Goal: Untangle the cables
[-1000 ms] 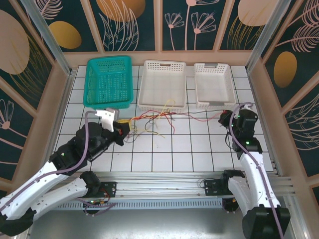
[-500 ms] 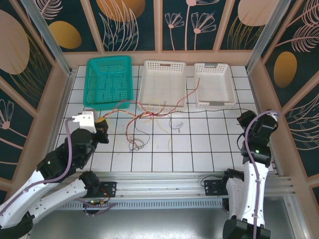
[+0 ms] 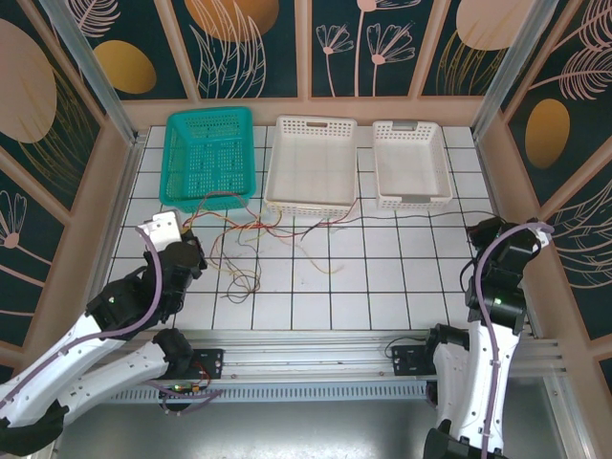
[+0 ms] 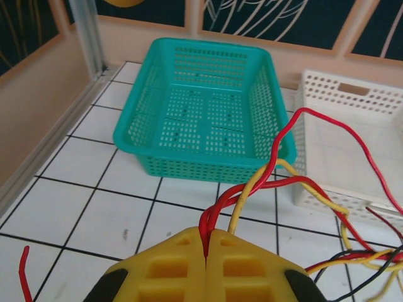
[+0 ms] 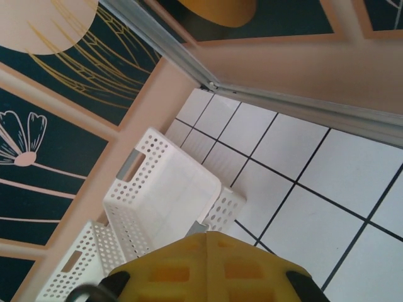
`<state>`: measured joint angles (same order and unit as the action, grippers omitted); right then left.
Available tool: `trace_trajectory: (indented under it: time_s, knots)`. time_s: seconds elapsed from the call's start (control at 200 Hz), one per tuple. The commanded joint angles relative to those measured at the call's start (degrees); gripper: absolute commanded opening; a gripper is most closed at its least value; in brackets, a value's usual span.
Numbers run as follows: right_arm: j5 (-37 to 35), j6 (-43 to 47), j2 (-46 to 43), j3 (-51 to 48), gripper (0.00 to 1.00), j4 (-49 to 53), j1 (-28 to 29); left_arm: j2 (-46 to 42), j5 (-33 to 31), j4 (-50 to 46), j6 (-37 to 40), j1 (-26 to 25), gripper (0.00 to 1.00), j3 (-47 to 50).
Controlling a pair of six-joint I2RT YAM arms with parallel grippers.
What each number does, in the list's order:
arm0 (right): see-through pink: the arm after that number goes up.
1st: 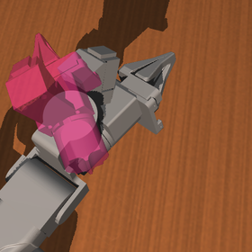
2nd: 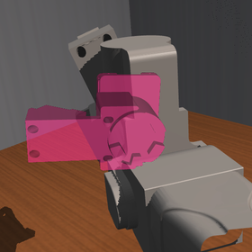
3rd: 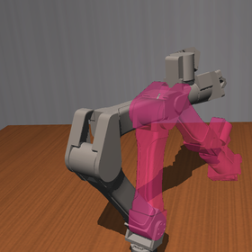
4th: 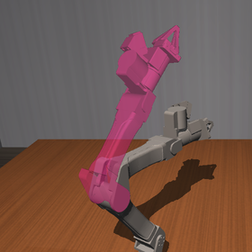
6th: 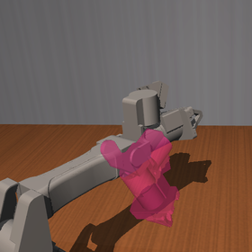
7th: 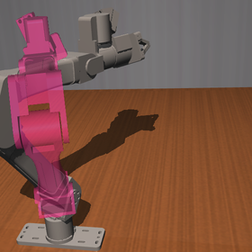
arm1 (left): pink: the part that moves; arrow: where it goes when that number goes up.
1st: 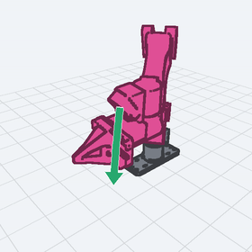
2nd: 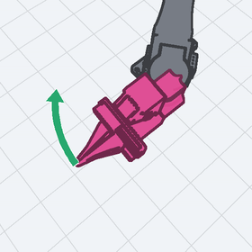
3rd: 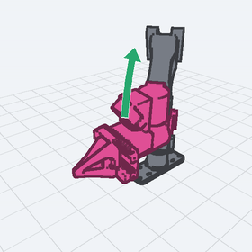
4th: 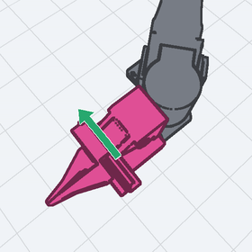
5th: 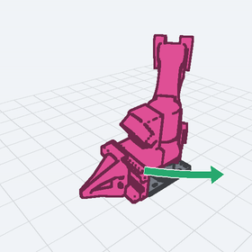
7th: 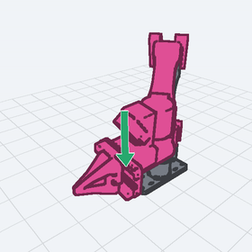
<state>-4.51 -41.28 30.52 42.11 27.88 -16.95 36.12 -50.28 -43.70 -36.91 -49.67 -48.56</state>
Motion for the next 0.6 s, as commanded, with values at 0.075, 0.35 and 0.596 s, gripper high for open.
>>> trace_trajectory:
  time_s: [0.075,0.35,0.596]
  knots:
    - [7.27,1.38,0.32,1.25,0.00,-1.01,-0.45,1.25,-0.68,2.04,-2.13,0.13,0.00,0.26]
    - [17.95,5.72,3.40,5.65,0.00,-4.01,1.19,7.41,5.90,10.15,-0.16,0.10,0.00,2.07]
    - [25.91,7.04,9.81,14.64,0.00,-8.42,12.53,11.25,9.87,12.49,0.94,0.10,0.00,3.58]
